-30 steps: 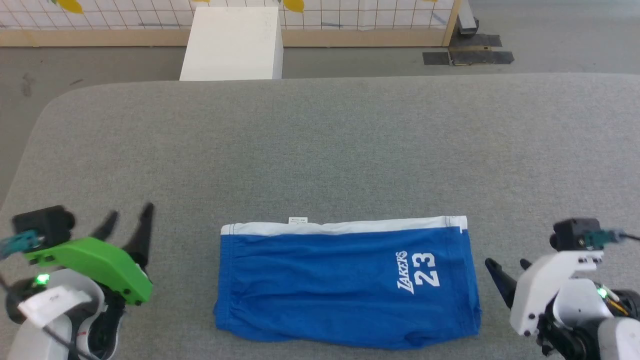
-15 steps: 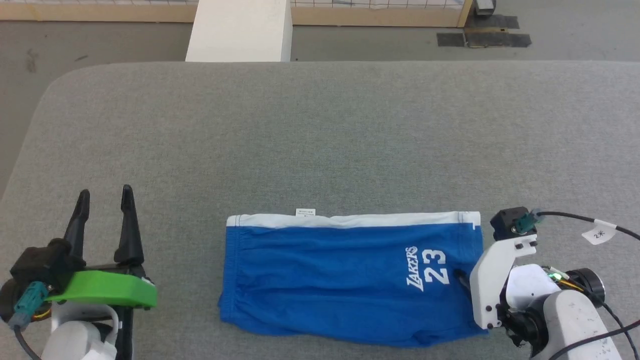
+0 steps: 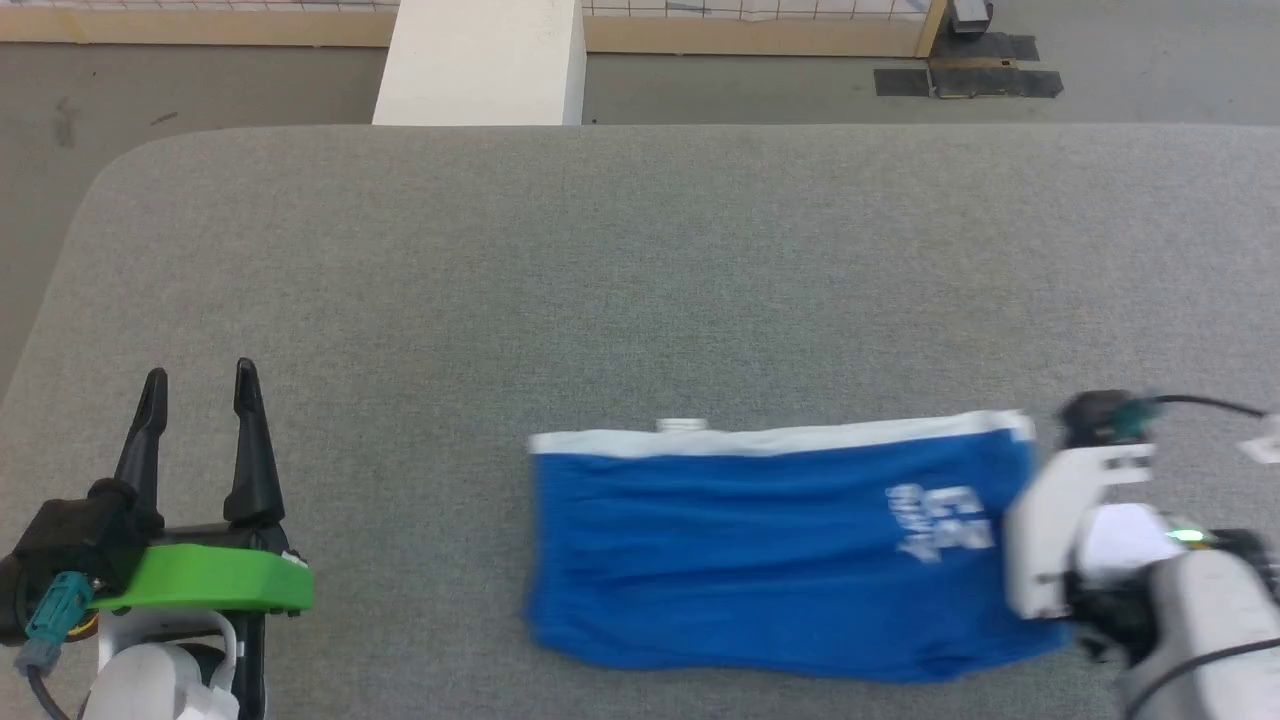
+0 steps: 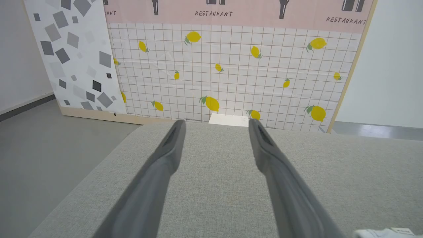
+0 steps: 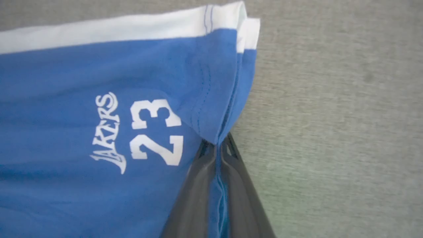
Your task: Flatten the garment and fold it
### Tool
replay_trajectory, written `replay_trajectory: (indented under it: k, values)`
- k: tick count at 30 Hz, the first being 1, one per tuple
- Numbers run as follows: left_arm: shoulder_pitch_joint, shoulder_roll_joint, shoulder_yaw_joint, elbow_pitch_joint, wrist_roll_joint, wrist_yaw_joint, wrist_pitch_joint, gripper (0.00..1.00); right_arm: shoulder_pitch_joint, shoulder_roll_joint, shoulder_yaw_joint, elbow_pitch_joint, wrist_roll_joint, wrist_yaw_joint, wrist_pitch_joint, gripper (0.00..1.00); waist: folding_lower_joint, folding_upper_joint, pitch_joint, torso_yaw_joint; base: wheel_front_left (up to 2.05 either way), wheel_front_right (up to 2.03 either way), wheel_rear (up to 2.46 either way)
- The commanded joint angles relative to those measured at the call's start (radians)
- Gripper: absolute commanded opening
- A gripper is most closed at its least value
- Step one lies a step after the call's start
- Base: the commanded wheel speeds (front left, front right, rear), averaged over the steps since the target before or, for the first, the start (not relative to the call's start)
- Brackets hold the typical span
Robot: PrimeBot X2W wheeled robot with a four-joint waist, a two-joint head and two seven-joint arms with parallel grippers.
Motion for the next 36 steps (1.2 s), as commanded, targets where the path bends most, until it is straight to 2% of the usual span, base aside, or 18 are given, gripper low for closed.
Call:
replay_trajectory:
  k: [1,6,11,14,19,21,25,30,36]
  values:
    - [0.017,-0.008,0.007,-0.006,0.01,-0.009,-0.007,1.0,-0.005,-0.04,-0.04,0.019,-0.018,-0.002,0.003,0.0,0.0,0.0,-0.002,-0.002,0.0,0.0,0.0]
    - [0.022,-0.022,0.018,-0.008,0.032,-0.022,-0.008,1.0,-0.021,-0.116,-0.142,0.044,-0.08,-0.002,0.005,0.0,0.0,0.0,-0.007,-0.006,0.0,0.0,0.0]
    - [0.033,-0.037,0.025,-0.001,0.045,-0.031,-0.008,1.0,-0.02,-0.136,-0.163,0.04,-0.125,-0.002,0.031,0.0,0.0,0.0,-0.023,-0.008,0.0,0.0,0.0]
    - [0.04,-0.045,0.028,0.0,0.052,-0.035,-0.008,1.0,-0.001,-0.151,-0.099,-0.025,-0.118,-0.002,0.105,0.0,0.0,0.0,-0.033,-0.006,0.0,0.0,0.0]
    - [0.053,-0.053,0.038,-0.002,0.059,-0.038,-0.008,1.0,0.05,-0.173,0.053,-0.262,-0.039,-0.002,0.263,0.0,0.0,0.0,-0.044,-0.007,0.0,0.0,0.0]
    - [0.056,-0.056,0.039,-0.005,0.062,-0.04,-0.008,1.0,0.07,-0.171,0.103,-0.359,0.001,-0.002,0.318,0.0,0.0,0.0,-0.047,-0.006,0.0,0.0,0.0]
    - [0.06,-0.064,0.04,-0.008,0.067,-0.044,-0.008,1.0,0.088,-0.153,0.188,-0.471,0.067,-0.002,0.373,0.0,0.0,0.0,-0.051,-0.002,0.0,0.0,0.0]
    - [0.053,-0.073,0.034,-0.004,0.07,-0.049,-0.008,1.0,0.065,-0.113,0.291,-0.467,0.108,-0.002,0.367,0.0,0.0,0.0,-0.051,0.019,0.0,0.0,0.0]
    - [0.044,-0.08,0.031,0.011,0.07,-0.055,-0.008,1.0,-0.007,-0.043,0.375,-0.357,0.126,-0.002,0.301,0.0,0.0,0.0,-0.048,0.055,0.0,0.0,0.0]
